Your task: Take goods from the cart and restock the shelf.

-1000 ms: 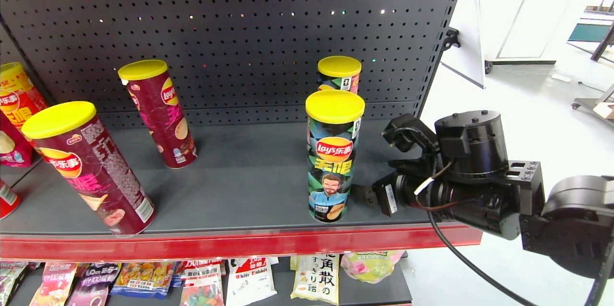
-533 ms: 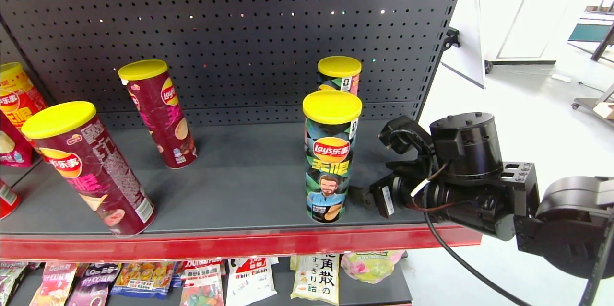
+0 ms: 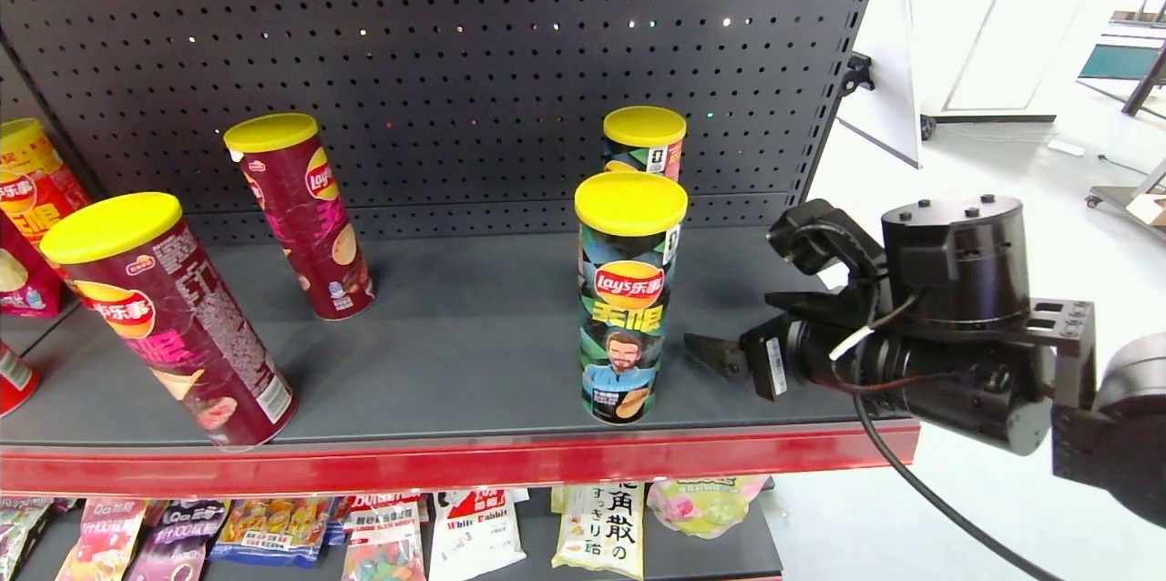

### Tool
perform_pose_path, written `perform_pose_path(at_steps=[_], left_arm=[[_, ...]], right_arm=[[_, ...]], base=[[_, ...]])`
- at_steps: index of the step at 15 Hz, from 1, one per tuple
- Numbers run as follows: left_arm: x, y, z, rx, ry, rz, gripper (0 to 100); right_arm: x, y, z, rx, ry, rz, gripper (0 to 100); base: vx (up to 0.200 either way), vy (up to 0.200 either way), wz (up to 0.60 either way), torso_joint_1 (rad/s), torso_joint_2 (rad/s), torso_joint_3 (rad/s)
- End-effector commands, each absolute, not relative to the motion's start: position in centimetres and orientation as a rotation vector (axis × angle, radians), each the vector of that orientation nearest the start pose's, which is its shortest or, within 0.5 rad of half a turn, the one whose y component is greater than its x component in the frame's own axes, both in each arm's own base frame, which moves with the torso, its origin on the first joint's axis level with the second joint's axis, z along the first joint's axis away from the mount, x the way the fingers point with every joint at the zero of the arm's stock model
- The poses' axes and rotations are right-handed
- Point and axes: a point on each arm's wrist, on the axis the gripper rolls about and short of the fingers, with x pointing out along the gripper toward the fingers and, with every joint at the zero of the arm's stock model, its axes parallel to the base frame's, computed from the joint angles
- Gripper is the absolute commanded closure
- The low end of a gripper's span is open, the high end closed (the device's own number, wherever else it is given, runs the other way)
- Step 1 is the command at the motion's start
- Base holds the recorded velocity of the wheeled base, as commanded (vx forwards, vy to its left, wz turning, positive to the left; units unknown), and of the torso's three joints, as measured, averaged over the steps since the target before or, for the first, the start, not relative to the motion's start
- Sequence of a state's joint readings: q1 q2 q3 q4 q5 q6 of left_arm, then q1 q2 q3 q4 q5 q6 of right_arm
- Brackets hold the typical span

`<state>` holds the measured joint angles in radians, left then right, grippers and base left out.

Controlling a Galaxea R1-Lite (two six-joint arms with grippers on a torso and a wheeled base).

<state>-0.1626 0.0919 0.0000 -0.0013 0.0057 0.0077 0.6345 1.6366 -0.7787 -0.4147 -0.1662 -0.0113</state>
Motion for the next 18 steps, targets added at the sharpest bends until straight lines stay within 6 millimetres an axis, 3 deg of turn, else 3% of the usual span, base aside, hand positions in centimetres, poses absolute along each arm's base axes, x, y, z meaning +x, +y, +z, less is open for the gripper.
perform_pose_path(at_steps=[1,7,10,11,13,14,15,18], left_arm=[[-1.5,0.3,7.7,0.015,0.091,-0.157,0],[-1.5,0.3,7.7,0.015,0.091,-0.157,0],[-1.5,0.3,7.7,0.015,0.091,-0.157,0],[-1.5,0.3,7.7,0.015,0.091,-0.157,0],[-1.5,0.3,7.7,0.015,0.091,-0.157,0],[-1.5,0.3,7.7,0.015,0.091,-0.157,0],[-1.5,0.3,7.7,0.015,0.091,-0.157,0],[-1.5,0.3,7.7,0.015,0.091,-0.157,0]], right_arm=[[20.7,14.0,18.4,-0.157,0.373,0.438,0],[14.9,8.3,19.5,-0.106,0.276,0.37,0],[10.9,4.5,19.5,-0.066,0.213,0.324,0],[8.9,2.6,19.7,-0.05,0.215,0.269,0],[5.1,0.9,19.5,-0.02,0.204,0.22,0],[3.6,0.6,19.0,-0.015,0.184,0.211,0],[1.0,0.3,17.1,-0.025,0.168,0.191,0],[-1.6,0.1,14.3,-0.046,0.081,0.132,0]], base=[[0.0,0.0,0.0,0.0,0.0,0.0],[0.0,0.0,0.0,0.0,0.0,0.0],[0.0,0.0,0.0,0.0,0.0,0.0],[0.0,0.0,0.0,0.0,0.0,0.0],[0.0,0.0,0.0,0.0,0.0,0.0],[0.0,0.0,0.0,0.0,0.0,0.0],[0.0,0.0,0.0,0.0,0.0,0.0],[0.0,0.0,0.0,0.0,0.0,0.0]])
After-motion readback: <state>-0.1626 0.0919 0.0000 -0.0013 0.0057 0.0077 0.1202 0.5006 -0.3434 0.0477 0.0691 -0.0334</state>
